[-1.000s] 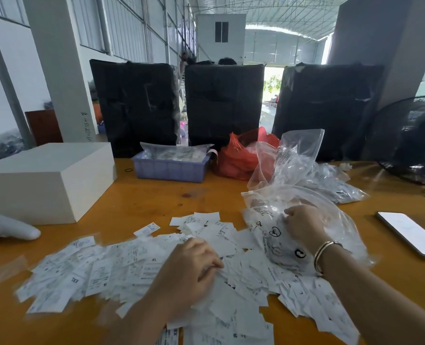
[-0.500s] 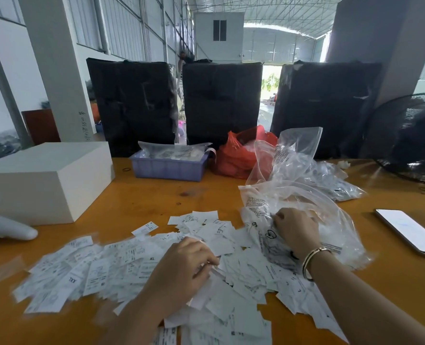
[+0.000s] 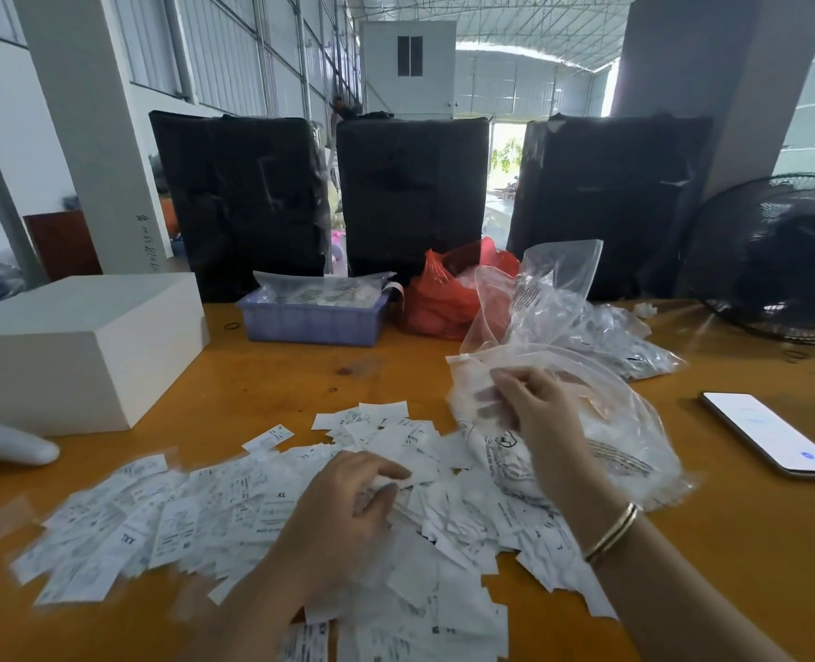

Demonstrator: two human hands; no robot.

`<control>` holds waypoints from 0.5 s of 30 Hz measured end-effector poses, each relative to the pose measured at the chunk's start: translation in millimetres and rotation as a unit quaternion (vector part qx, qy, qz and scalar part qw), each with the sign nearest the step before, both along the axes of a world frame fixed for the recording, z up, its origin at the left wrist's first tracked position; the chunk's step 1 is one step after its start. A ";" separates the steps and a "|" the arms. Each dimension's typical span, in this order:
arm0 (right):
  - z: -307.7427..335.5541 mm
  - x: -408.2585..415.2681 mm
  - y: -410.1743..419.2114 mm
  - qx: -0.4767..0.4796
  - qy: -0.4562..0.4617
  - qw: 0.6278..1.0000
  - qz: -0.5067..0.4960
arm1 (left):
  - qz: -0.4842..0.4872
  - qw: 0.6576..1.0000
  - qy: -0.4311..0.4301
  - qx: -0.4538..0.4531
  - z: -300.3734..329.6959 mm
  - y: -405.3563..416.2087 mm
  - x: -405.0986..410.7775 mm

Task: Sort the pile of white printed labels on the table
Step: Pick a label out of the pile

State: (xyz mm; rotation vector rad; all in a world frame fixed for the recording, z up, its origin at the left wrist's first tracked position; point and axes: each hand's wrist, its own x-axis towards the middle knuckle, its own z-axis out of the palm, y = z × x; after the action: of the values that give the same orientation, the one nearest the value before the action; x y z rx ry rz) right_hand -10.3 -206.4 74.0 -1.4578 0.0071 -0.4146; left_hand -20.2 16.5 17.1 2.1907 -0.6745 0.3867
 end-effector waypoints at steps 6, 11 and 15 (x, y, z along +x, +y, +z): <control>-30.8 -24.6 40.7 0.041 0.087 0.985 0.143 | -0.041 0.955 0.211 -0.204 13.1 -1.8 -6.4; -41.5 -28.4 54.4 -0.023 0.087 0.984 0.151 | -0.026 0.945 0.262 -0.194 16.6 -3.6 -6.8; -43.7 -27.5 59.0 -0.026 0.094 0.986 0.134 | 0.024 0.938 0.264 -0.224 15.4 -3.7 -3.3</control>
State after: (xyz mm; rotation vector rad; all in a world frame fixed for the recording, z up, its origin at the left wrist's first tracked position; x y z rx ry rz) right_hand -37.8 -147.3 30.3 -1.5199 -0.0475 -0.0569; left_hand -23.4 12.8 32.4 1.7586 -0.2063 -0.0373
